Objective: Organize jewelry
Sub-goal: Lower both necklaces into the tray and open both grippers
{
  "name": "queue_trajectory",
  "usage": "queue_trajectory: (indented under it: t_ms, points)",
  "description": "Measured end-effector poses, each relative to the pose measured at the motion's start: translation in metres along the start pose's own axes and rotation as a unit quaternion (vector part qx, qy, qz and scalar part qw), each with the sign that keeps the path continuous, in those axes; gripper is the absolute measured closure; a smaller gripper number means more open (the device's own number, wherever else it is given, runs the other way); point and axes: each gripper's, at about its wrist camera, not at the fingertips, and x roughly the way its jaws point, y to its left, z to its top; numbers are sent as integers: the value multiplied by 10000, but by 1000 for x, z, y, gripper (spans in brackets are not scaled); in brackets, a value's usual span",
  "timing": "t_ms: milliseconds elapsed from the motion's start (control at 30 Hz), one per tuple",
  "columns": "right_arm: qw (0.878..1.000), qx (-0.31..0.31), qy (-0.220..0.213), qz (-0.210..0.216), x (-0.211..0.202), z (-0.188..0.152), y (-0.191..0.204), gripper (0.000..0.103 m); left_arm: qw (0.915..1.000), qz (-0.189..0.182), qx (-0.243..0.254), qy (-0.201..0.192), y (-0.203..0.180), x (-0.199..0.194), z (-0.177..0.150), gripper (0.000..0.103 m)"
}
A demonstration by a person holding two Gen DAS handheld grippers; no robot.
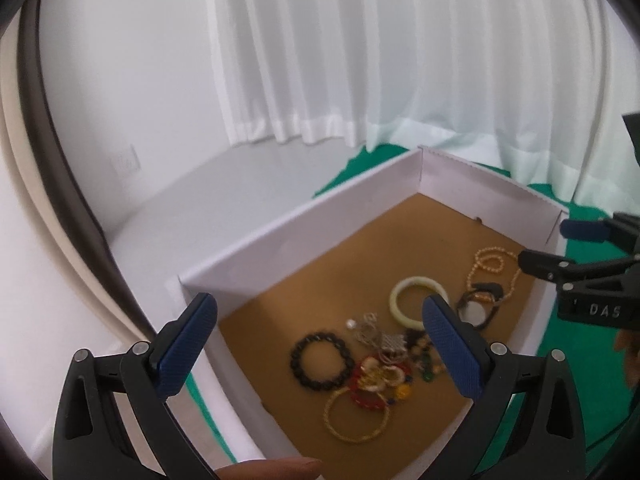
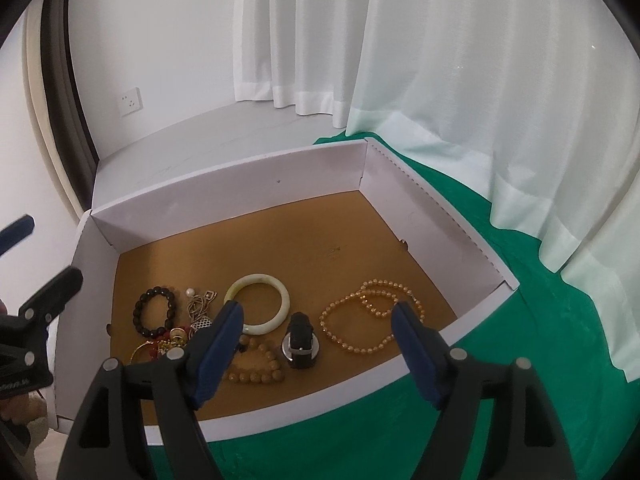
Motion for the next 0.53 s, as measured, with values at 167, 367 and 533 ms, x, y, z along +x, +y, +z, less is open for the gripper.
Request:
queue_trajectory:
  t_ms: [167,367,533]
  points:
    - [10000,-66,10,6,-1,0,4,25,9991,-197,-283,227,3,5,-2,1]
    - [9999,-82,60,-2,2,-3,5,25,9990,-136,-285,326,2,9,-5,1]
    - [9999,-84,84,34,5,-3,8,25,9982,-228,-440,343,4,12,-9,1]
